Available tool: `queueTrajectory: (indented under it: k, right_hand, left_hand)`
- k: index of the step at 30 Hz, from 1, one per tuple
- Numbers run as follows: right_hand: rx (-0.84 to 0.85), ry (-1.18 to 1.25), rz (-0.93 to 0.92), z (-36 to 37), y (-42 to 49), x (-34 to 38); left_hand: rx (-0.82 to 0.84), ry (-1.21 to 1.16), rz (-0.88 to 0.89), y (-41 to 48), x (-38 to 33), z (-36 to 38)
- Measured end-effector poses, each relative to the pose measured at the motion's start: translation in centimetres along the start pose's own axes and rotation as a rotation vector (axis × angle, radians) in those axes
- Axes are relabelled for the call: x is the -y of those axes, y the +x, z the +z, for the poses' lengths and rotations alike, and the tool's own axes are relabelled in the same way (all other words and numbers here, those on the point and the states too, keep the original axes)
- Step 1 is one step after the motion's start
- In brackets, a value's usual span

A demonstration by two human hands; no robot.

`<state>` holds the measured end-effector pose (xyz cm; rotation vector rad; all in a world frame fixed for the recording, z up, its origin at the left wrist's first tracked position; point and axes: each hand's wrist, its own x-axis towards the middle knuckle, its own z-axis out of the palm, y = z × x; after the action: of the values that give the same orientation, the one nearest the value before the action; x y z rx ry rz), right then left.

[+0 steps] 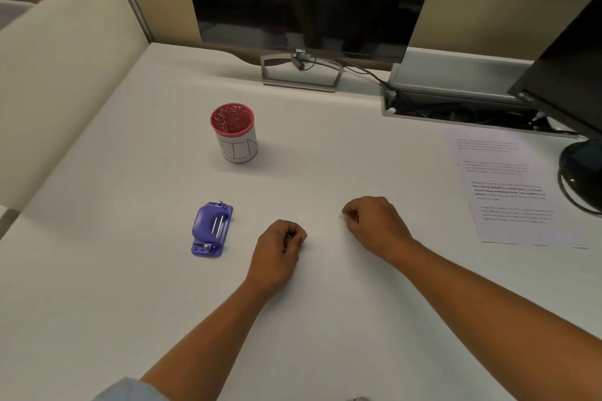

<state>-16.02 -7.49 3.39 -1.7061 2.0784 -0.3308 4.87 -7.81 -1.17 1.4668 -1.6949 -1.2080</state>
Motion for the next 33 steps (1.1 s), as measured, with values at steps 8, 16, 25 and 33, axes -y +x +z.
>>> queueTrajectory:
  k: [8, 16, 25, 33]
  right_hand:
    - [0.045, -0.184, -0.002, 0.4, 1.2, 1.2]
    - [0.078, -0.422, -0.033, 0.9, 2.0, 2.4]
    - [0.113, -0.138, 0.183, 1.6, 2.9, 3.0]
    - [-0.095, 0.892, 0.452, 1.7, -0.4, -0.3]
  left_hand:
    - [0.023, 0.001, 0.048, 0.2, 0.2, -0.3]
    - [0.05, -0.015, 0.051, 0.1, 0.0, -0.4]
    - [0.065, -0.001, 0.064, -0.1, -0.1, -0.6]
    - [0.065, 0.014, 0.084, -0.2, -0.2, -0.7]
